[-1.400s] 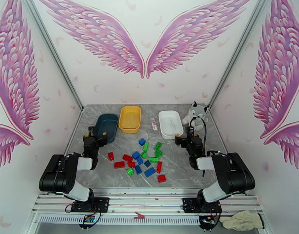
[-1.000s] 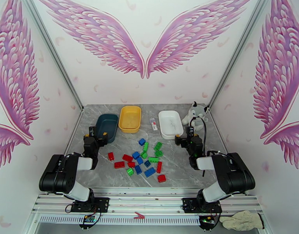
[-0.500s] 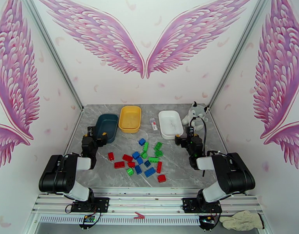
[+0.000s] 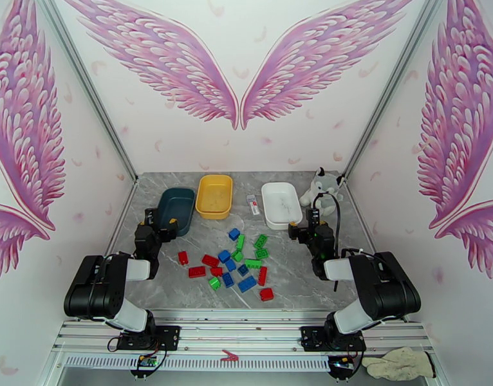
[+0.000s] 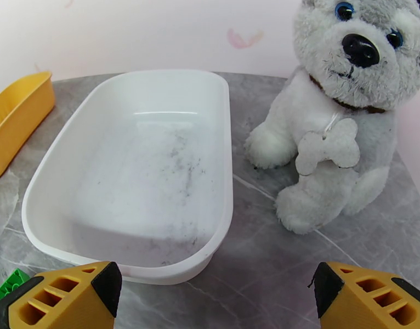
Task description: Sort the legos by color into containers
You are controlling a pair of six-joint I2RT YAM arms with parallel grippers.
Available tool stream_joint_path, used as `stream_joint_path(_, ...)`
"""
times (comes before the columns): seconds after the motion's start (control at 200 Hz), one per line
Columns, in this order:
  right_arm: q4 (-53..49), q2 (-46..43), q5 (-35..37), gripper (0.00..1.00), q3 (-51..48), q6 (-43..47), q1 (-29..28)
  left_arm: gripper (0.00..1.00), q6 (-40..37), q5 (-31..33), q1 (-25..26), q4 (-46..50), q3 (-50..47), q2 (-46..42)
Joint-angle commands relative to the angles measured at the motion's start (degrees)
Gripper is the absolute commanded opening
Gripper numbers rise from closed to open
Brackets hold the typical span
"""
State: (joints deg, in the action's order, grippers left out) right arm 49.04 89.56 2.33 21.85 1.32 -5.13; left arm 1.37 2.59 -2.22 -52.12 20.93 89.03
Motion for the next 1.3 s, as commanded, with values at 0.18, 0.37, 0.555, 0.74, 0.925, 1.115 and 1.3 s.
stream_joint_path(0.18,-0.38,-5.68,7.25,0.99,-0.58,-2.17,-0.05,0.99,2.98,6.44,-0.42,-3.72,-3.14,-4.38)
stream_joint_path(0.37,-9.73,-22.22,19.15,0.99,-3.66,-8.77,-1.2,0.99,1.71,9.02,1.07,5.53,-3.36,-16.61)
stream_joint_path(0.555,-36.1,-39.88,19.15,0.99,2.17,-22.88,-1.17,0.99,13.59,13.07,2.46,23.3,-3.98,-40.64)
stream_joint_path(0.74,-63.54,-36.94,1.11,0.99,21.3,-29.27,-1.38,0.99,25.02,1.83,3.97,41.45,1.89,-55.81)
stream_joint_path(0.925,-75.88,-32.67,-6.68,0.99,29.04,-34.45,-1.32,0.99,38.9,10.63,10.05,62.65,15.92,-55.35)
stream_joint_path(1.115,-66.98,-40.96,-10.88,0.99,19.73,-37.64,-0.92,0.99,31.05,6.34,14.15,63.6,13.65,-60.41)
stream_joint_path(1.3,-59.96,-38.34,-20.66,0.99,18.02,-38.81,-1.88,0.99,27.98,-3.15,13.38,57.24,10.07,-63.02)
